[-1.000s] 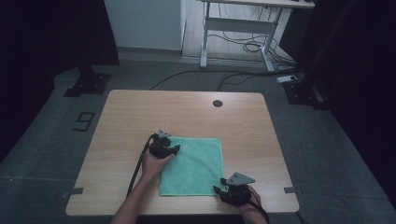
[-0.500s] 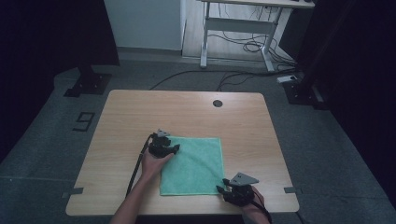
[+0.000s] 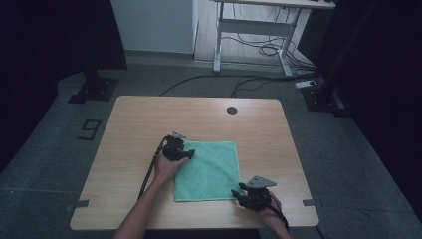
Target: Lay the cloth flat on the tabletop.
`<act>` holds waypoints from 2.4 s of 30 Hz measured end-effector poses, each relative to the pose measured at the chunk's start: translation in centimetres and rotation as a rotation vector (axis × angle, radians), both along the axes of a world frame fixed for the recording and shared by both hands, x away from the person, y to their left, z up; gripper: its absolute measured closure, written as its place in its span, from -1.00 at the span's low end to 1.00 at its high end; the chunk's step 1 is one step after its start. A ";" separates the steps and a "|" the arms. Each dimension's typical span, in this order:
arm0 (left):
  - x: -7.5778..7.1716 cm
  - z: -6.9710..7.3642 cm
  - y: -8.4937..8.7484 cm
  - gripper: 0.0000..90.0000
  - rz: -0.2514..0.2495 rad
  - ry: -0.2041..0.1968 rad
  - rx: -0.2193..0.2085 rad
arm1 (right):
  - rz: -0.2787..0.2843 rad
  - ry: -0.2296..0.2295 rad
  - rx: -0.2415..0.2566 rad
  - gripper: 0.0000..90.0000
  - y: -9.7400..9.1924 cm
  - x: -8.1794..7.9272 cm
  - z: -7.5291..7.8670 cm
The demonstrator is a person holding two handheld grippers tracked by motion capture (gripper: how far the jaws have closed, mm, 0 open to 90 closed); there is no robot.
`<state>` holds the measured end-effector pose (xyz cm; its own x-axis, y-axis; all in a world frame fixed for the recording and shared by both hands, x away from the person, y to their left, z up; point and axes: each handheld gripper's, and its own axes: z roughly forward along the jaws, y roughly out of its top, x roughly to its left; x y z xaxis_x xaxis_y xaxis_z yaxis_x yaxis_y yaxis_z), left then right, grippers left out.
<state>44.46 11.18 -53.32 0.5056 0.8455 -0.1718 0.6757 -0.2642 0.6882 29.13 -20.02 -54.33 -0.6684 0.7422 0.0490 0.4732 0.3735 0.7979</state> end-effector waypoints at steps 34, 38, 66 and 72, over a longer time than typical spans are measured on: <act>0.1 -0.8 -2.2 -0.13 -0.082 -0.043 0.089 | 0.022 0.020 -0.081 -0.02 5.8 4.4 -0.5; 0.3 -0.7 -1.7 -0.08 -0.064 -0.042 0.085 | 0.065 0.002 -0.026 -0.02 7.3 4.1 0.4; 1.1 -0.3 -1.1 -0.08 -0.073 -0.036 0.108 | 0.213 0.021 -0.021 -0.08 14.8 3.7 -0.4; 0.9 1.5 1.0 -0.05 -0.030 -0.082 0.083 | 0.208 -0.020 0.027 -0.08 14.1 3.4 1.2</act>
<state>45.33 12.16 -51.77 0.5403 0.8394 -0.0590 0.6087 -0.3414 0.7162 32.54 -5.89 -53.11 -0.8078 0.5871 0.0522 0.3725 0.4398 0.8172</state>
